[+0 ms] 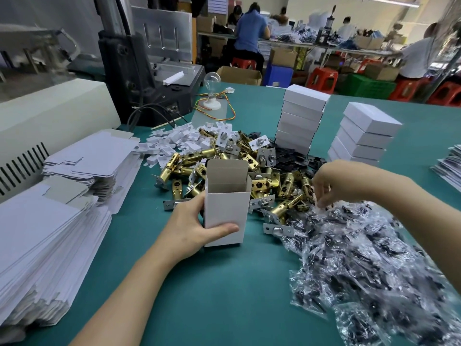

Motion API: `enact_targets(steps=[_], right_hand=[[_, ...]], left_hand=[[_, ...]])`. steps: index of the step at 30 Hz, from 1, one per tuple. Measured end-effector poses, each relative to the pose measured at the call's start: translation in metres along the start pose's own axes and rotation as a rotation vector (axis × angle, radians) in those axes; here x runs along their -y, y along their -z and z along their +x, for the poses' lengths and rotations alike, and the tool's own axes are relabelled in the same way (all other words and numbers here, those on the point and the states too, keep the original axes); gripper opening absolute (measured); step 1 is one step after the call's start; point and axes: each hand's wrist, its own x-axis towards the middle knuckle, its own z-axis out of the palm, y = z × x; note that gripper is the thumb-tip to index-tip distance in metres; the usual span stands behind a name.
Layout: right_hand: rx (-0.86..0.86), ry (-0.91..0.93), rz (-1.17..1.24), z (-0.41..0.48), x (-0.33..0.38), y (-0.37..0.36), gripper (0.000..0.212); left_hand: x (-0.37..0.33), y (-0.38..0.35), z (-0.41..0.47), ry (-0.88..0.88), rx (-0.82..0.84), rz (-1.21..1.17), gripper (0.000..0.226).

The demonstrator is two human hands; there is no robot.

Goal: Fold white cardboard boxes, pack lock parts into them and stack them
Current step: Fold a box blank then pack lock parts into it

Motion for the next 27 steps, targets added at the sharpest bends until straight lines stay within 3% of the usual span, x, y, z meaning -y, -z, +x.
enact_targets(steps=[8,12,14,16,19,22,27], right_hand=[[-0.343,0.096,0.413,-0.019,0.000,0.046,0.017],[-0.454,0.285,0.941,-0.034,0.044,0.063,0.022],[-0.495,0.366,1.072,-0.037,0.069,0.065,0.021],[-0.560,0.411,1.031,-0.033,0.090,0.064,0.015],[-0.625,0.415,0.743,-0.022,0.117,0.061,0.011],[-0.585,0.358,0.481,-0.014,0.138,0.055,0.012],[-0.544,0.359,0.468,-0.004,0.157,0.048,0.002]], left_hand=[[0.000,0.000,0.001,0.005,0.000,-0.012,0.056],[0.002,0.000,0.001,0.004,-0.004,0.004,0.058],[0.002,0.000,0.001,-0.005,-0.008,0.009,0.056],[0.001,0.001,0.000,-0.015,-0.007,0.017,0.056],[0.001,0.000,0.001,-0.005,-0.010,0.003,0.058],[0.002,0.000,0.001,0.003,-0.008,-0.002,0.058],[0.002,0.002,0.003,-0.020,-0.050,0.013,0.060]])
